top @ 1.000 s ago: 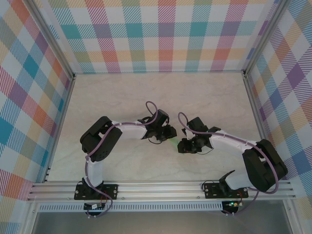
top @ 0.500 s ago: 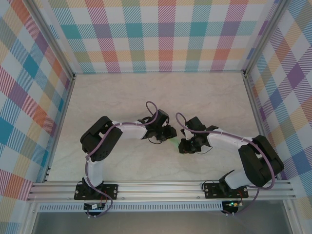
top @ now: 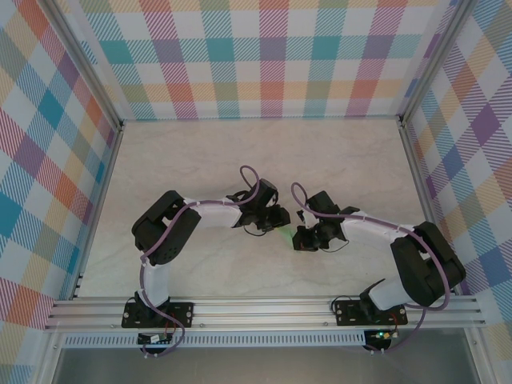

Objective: Fold a paper plane with a square sheet of paper (pick it up from the middle)
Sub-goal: Fold the wing for the fifth time at the center of the table.

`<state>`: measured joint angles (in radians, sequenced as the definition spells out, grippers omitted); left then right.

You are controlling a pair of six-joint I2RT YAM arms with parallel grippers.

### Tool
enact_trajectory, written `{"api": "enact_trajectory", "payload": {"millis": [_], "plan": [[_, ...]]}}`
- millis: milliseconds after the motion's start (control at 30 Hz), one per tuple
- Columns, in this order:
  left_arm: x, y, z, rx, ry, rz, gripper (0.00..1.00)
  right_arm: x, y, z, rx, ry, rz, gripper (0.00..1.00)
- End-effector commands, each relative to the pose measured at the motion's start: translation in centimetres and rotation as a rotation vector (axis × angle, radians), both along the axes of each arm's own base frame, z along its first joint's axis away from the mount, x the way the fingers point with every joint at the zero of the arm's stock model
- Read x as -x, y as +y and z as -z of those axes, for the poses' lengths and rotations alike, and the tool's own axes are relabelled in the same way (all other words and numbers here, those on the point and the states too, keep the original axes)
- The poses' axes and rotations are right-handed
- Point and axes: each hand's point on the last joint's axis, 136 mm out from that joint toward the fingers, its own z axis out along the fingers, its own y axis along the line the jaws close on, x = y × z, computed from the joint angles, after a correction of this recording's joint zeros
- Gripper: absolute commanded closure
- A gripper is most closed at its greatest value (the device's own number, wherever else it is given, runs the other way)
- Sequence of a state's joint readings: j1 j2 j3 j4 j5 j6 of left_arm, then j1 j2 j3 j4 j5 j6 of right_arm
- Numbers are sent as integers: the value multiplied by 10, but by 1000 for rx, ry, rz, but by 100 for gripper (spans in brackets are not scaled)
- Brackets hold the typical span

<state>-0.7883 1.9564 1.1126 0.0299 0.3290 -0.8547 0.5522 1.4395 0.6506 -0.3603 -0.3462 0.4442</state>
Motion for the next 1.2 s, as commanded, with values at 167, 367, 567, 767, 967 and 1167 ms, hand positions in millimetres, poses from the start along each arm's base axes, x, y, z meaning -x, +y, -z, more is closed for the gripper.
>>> {"api": "enact_trajectory", "payload": {"millis": [167,367,567,767,967,1167], "plan": [[-2,0,3,-13,8,19,73,-9,-7,-9,34,-88,-23,63],[-3,-1,1,-11,4,18,73,-8,1,0,17,-37,-58,62],[-2,-1,1,-12,5,21,73,-9,1,3,17,-34,-48,64],[-3,-1,1,-17,4,24,73,-4,7,8,-27,11,-43,70],[-3,1,1,-25,4,25,74,-6,5,9,-75,45,3,75],[-2,0,1,-25,5,30,74,-5,7,10,-124,83,17,79]]}}
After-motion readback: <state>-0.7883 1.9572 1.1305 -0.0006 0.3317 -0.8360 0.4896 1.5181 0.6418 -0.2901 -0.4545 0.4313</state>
